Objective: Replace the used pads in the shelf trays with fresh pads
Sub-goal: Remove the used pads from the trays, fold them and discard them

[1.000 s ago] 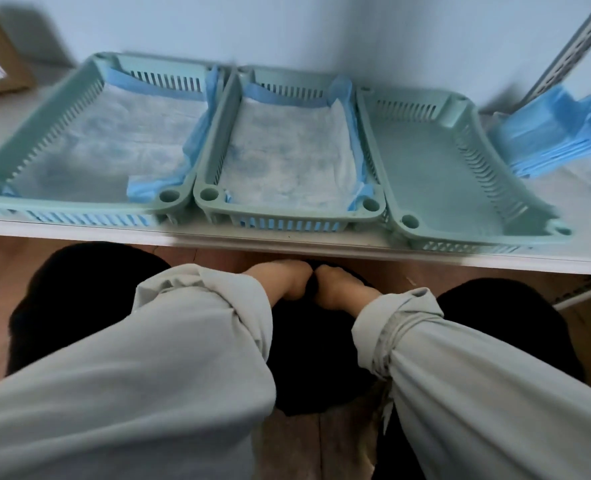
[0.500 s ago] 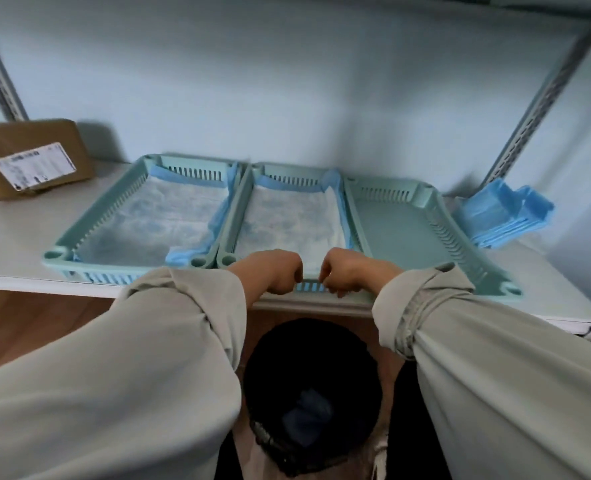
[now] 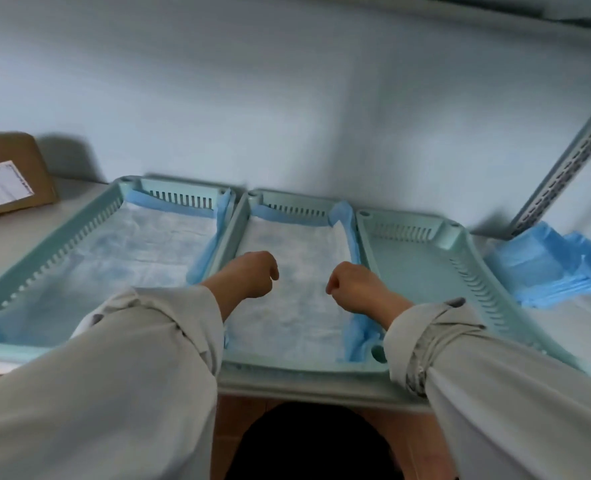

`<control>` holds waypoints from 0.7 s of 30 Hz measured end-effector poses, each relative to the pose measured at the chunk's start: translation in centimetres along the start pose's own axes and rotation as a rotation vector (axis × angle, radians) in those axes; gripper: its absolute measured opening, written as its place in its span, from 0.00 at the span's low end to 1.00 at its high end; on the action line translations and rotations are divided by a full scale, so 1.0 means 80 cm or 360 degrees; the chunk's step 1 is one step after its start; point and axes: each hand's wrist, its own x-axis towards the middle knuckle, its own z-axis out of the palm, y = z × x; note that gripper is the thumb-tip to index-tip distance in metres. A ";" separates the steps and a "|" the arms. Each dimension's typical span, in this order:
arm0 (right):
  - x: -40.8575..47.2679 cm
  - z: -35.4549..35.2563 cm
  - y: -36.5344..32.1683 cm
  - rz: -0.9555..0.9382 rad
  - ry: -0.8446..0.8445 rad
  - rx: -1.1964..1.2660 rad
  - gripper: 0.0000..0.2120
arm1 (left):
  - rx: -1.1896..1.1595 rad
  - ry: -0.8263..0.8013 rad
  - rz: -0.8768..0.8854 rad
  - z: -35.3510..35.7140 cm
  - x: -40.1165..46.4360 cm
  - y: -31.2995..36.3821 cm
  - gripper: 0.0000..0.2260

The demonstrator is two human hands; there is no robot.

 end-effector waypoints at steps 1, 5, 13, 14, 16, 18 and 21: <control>0.014 0.000 0.000 0.0002 0.0000 0.0012 0.12 | 0.0012 0.0016 -0.0002 -0.003 0.012 -0.004 0.15; 0.065 0.009 -0.004 -0.0032 -0.0053 -0.0058 0.13 | 0.0219 -0.0075 0.0041 0.010 0.050 -0.012 0.16; 0.088 0.027 0.005 -0.0231 -0.0017 -0.0519 0.13 | 0.0328 -0.0098 0.0039 0.032 0.075 -0.019 0.17; 0.088 0.029 0.005 -0.0244 0.0002 -0.0535 0.12 | 0.0314 -0.0108 0.0030 0.032 0.076 -0.019 0.17; 0.089 0.031 0.004 -0.0257 0.0046 -0.0535 0.11 | 0.0283 -0.0118 0.0011 0.034 0.078 -0.019 0.14; 0.089 0.030 0.003 -0.0263 0.0069 -0.0525 0.10 | 0.0271 -0.0099 -0.0002 0.033 0.079 -0.020 0.13; 0.086 0.024 0.005 -0.0237 0.0104 -0.0470 0.10 | 0.0273 -0.0012 0.0011 0.029 0.078 -0.024 0.12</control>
